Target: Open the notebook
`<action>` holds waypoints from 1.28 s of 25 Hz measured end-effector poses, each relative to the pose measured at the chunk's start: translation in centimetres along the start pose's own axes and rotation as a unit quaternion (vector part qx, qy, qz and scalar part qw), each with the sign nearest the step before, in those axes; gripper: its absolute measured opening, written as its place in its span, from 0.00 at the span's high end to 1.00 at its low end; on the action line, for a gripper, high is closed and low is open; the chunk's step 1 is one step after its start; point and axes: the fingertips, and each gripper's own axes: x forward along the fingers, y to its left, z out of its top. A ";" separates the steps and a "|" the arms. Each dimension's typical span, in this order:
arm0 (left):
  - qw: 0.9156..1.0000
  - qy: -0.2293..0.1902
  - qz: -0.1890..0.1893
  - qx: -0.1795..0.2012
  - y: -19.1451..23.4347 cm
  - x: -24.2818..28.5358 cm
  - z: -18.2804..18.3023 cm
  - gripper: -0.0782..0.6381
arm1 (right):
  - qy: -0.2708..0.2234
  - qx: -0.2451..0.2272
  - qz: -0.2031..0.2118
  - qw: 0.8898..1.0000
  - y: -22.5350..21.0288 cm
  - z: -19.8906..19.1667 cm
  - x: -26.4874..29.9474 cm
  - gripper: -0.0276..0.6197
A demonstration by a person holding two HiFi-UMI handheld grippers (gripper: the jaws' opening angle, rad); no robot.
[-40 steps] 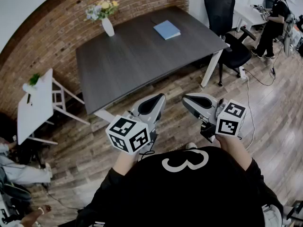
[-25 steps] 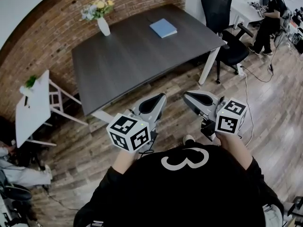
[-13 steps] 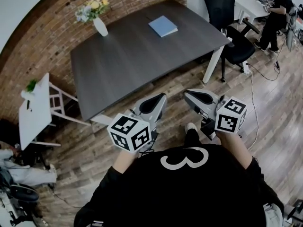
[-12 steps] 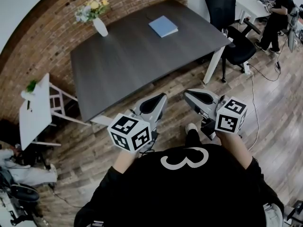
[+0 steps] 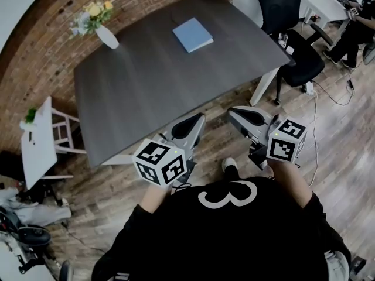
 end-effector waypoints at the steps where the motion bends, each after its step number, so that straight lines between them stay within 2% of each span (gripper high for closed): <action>1: 1.000 0.001 0.003 -0.002 0.3 1.3 0.4 0.87 | 0.000 0.003 0.002 1.000 -1.3 0.6 -0.1 0.95; 9: 1.000 0.002 0.026 0.003 1.8 8.8 3.2 0.87 | 0.014 0.003 0.017 1.000 -8.1 4.2 -1.1 0.95; 17: 1.000 0.006 0.027 0.013 3.4 12.8 4.0 0.88 | 0.016 0.001 0.008 1.000 -11.6 5.7 -0.8 0.95; 22: 0.999 0.010 0.029 0.015 6.3 16.0 4.9 0.88 | 0.018 0.007 -0.003 1.000 -14.6 6.8 0.2 0.95; 25: 0.999 0.020 0.027 0.014 8.6 18.5 5.5 0.82 | 0.022 0.017 -0.011 1.000 -17.0 7.6 1.3 0.95; 32: 0.998 0.051 0.034 0.028 14.4 24.6 7.1 0.79 | 0.028 0.047 -0.022 0.998 -23.5 9.7 5.0 0.95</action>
